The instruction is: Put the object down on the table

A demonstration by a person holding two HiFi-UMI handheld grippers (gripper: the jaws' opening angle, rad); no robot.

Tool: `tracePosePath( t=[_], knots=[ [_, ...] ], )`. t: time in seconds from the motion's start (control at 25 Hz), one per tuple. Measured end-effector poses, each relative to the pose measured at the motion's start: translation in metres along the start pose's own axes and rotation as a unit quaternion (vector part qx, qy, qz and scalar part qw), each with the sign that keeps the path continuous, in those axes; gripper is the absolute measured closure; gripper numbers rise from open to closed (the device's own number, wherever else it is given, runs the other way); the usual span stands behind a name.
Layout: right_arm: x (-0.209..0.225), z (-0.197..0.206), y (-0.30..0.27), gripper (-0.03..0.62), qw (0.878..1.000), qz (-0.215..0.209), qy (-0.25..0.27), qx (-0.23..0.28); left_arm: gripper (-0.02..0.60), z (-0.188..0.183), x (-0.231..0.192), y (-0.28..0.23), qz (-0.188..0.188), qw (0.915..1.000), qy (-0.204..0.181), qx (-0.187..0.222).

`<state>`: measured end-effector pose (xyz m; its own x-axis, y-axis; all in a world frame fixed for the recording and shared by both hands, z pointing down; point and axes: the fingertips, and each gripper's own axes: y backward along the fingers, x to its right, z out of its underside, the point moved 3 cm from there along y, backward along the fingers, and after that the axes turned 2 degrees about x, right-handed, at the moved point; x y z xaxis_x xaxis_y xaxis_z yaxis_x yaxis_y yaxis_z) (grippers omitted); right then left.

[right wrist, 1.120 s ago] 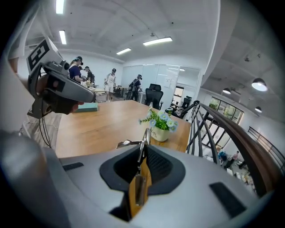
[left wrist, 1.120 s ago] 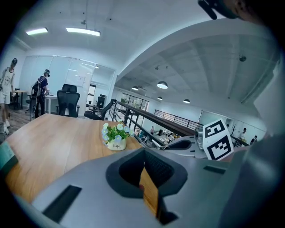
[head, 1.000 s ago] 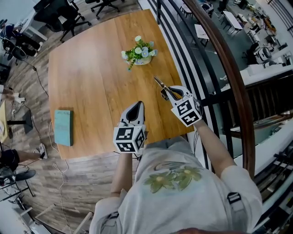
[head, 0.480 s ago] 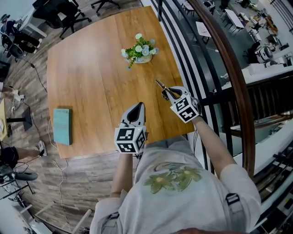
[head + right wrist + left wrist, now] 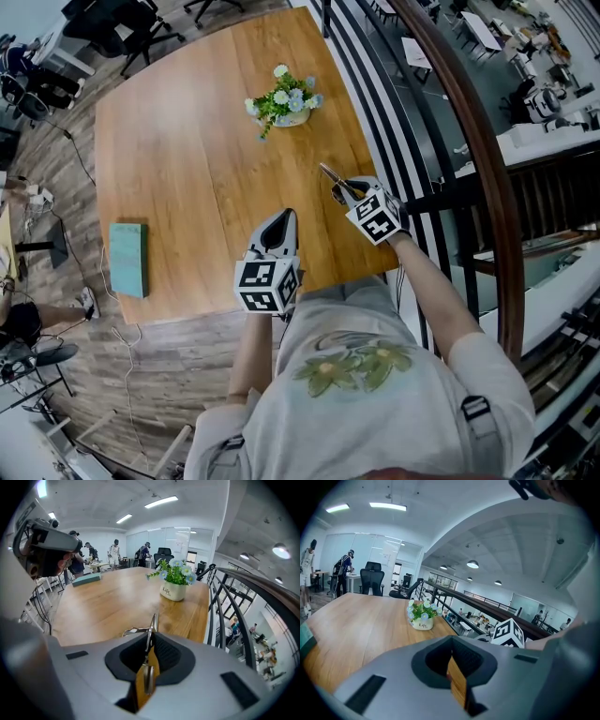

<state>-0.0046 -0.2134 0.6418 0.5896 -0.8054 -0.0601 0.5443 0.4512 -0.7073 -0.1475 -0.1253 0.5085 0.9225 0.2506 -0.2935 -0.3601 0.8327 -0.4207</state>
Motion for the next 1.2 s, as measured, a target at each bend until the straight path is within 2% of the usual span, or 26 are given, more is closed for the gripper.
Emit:
tracePosePath(
  t=[0.32, 0.68, 1.2],
  knots=[
    [-0.003, 0.004, -0.011, 0.554, 1.000, -0.004, -0.001, -0.011, 0.568, 0.004, 0.001, -0.004, 0.002, 1.0000, 0.000, -0.006],
    [-0.007, 0.009, -0.016, 0.549, 1.000, -0.004, -0.027, -0.014, 0.568, 0.006, 0.002, -0.006, 0.003, 1.0000, -0.001, -0.009],
    [-0.025, 0.012, -0.022, 0.492, 0.999, -0.036, -0.033, -0.016, 0.568, 0.010, 0.001, -0.002, 0.001, 0.9999, 0.001, -0.012]
  ],
)
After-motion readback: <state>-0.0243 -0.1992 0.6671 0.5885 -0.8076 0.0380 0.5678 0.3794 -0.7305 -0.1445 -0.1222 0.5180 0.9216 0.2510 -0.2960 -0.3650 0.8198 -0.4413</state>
